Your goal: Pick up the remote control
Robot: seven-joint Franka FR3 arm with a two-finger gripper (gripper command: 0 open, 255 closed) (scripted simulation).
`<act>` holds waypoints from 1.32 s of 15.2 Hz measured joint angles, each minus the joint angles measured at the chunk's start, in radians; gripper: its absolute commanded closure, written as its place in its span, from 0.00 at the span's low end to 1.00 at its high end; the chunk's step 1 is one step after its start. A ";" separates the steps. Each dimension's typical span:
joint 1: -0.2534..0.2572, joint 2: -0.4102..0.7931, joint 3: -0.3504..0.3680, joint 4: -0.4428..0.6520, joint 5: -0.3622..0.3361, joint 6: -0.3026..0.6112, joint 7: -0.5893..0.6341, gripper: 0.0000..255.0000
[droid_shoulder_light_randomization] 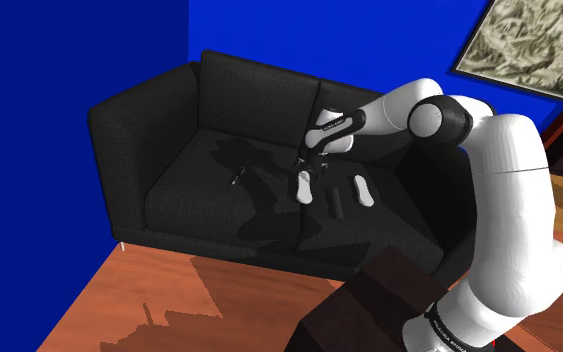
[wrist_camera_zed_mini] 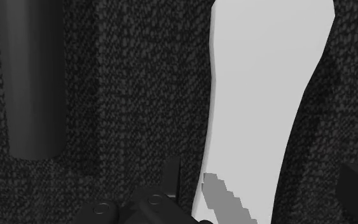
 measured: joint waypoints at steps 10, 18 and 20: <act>-0.003 0.053 0.002 0.013 0.003 0.041 -0.002 1.00; -0.002 0.042 0.001 0.012 0.002 0.030 -0.001 1.00; -0.002 0.025 0.001 0.007 0.001 0.018 -0.001 1.00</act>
